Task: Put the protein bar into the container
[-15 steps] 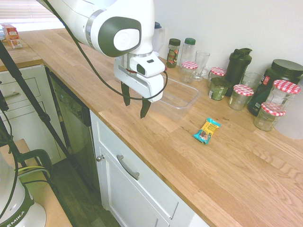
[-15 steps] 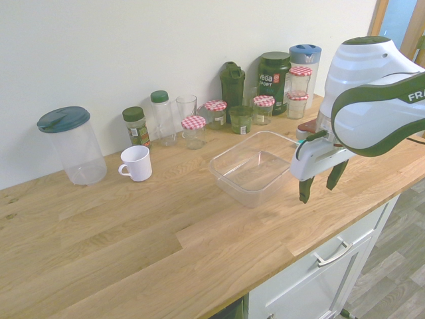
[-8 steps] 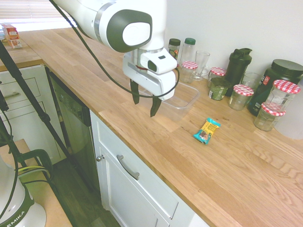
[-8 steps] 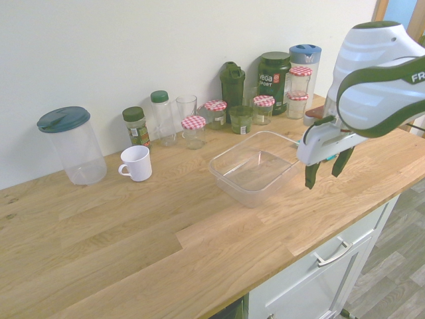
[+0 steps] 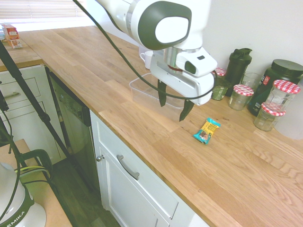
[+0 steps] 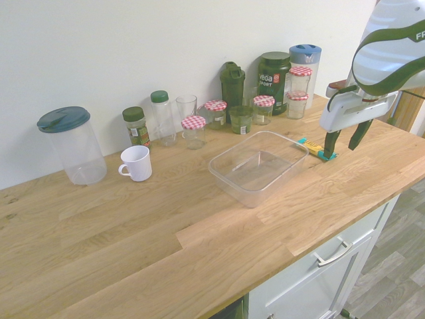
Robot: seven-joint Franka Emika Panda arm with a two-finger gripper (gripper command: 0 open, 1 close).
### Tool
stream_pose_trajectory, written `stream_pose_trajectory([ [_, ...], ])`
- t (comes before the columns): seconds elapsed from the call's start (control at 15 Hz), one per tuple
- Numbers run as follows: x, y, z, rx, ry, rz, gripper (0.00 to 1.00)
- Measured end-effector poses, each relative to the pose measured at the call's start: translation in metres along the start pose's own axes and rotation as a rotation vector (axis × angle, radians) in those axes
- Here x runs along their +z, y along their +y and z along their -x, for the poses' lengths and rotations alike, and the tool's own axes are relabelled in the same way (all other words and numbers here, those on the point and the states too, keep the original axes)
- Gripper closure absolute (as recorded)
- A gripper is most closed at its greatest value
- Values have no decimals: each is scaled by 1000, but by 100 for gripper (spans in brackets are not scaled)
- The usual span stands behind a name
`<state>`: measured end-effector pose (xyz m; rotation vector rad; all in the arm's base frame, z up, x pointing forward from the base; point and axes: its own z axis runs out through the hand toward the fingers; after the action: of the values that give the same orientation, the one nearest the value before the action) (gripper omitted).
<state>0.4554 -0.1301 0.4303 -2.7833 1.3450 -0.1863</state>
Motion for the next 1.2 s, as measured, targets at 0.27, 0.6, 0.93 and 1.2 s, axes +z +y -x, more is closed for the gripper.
stream_pose_trajectory([
  [0.27,5,-5,-33,-23,10,1,0],
  [0.6,26,-9,-72,-42,20,3,0],
  [0.93,60,-22,-96,-61,34,3,0],
  [1.2,79,-31,-100,-91,34,12,0],
])
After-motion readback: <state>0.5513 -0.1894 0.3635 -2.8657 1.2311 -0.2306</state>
